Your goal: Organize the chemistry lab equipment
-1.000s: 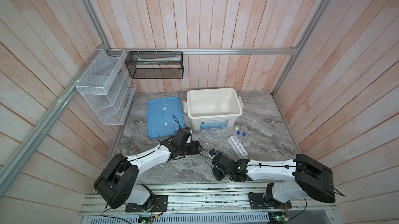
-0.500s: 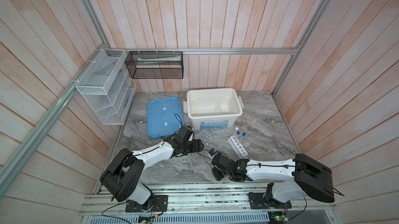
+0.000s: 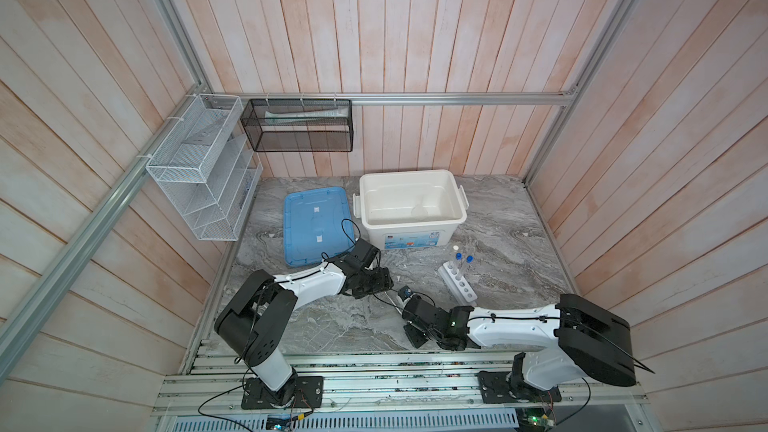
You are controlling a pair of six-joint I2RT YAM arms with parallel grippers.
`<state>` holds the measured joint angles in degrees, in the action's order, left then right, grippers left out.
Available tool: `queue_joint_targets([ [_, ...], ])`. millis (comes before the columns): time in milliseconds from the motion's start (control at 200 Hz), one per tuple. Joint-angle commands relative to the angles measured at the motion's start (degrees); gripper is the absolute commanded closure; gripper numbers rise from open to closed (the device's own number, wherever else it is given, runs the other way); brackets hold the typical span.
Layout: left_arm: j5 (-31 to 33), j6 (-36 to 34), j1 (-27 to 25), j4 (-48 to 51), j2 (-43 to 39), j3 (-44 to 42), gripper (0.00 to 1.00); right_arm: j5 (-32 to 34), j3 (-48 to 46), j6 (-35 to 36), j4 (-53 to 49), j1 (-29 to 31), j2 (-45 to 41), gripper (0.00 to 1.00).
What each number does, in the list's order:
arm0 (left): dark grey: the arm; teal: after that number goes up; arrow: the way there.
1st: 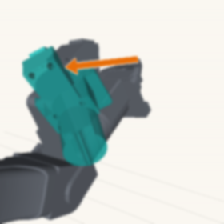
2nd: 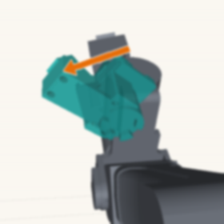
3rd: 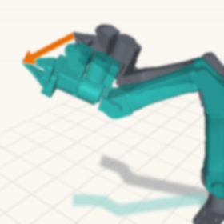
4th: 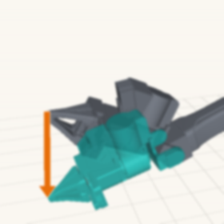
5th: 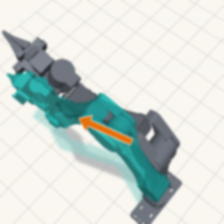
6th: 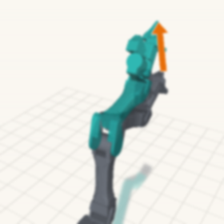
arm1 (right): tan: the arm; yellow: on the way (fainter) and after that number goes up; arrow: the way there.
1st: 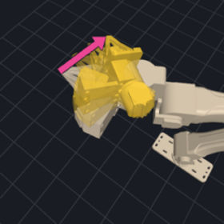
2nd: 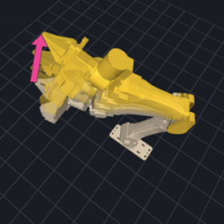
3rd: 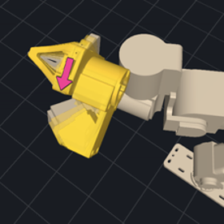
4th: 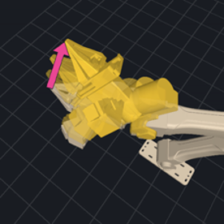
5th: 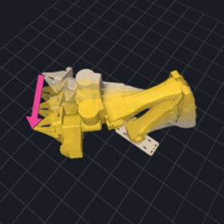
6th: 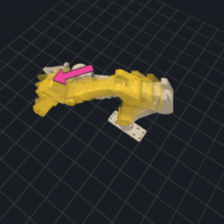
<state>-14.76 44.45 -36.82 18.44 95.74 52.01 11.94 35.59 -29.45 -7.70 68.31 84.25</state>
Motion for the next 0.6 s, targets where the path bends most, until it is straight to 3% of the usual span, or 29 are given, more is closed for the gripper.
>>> queue_joint_targets([
  [0, -0.24, 0.94, -0.18, 3.38, 1.28, 2.53, 0.2, 1.23, 0.26, 0.62, -4.43, 0.58, 1.87, 0.96],
  [595, -0.99, 2.88, 1.57, 6.66, 4.45, 4.02, 0.2, 4.93, 1.1, 0.1, -5.04, 1.93, 3.76, 0.97],
])
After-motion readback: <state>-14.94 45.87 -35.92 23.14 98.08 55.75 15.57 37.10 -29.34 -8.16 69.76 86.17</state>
